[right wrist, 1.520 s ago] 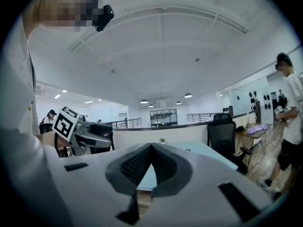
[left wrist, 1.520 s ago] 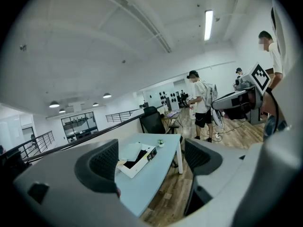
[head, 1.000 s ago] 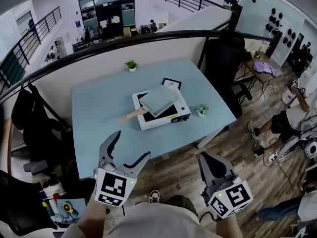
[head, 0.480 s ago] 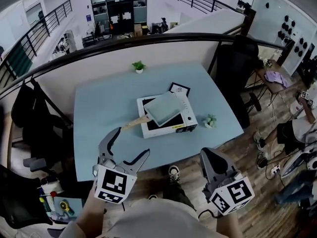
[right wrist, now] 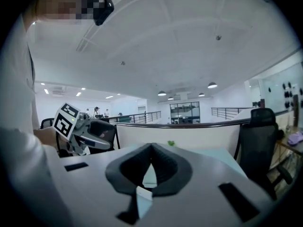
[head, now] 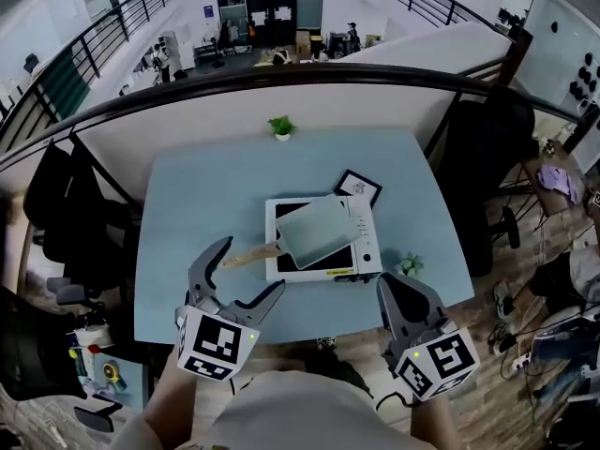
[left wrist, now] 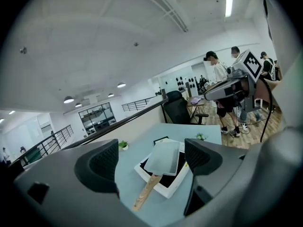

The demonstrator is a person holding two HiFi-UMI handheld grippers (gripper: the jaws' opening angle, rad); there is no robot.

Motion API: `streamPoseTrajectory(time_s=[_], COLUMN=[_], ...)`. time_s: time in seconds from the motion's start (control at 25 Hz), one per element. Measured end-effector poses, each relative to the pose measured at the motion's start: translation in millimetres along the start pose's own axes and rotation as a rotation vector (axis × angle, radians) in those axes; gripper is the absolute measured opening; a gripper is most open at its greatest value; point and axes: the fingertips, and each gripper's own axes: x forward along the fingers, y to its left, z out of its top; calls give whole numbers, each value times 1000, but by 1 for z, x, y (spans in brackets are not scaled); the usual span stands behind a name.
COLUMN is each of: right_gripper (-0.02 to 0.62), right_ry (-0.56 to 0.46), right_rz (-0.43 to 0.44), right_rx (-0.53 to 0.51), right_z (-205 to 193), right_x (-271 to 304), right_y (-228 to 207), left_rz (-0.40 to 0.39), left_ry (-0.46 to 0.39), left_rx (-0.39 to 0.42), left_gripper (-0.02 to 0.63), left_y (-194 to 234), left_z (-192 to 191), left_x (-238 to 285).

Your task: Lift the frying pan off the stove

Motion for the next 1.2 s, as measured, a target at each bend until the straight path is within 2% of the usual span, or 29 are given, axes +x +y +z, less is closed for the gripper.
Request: streamPoseTrajectory(time_s=[0.32,0.56,0.8,1.04,1.2], right_gripper=[3,3,3,3,3], right_ry=[29,49,68,94,113], right_rz=[143,245,326,352,330], right_rx=[-11,-31,-45,-21,-13], right_z=[8,7,1,-11,-14], right_x=[58,97,127,142,149], right_y=[-66,-94,-101,-97,-94], left_rz=[75,127,202,161,129], left_ry=[106,164,128,207,182], left_rx=[-31,-46,-41,-39,-8], left_gripper=[420,420,419,420,420], left_y=[9,12,20,19,21], left_z=[10,8,11,-9,-12], left_x=[64,89,89,96,100])
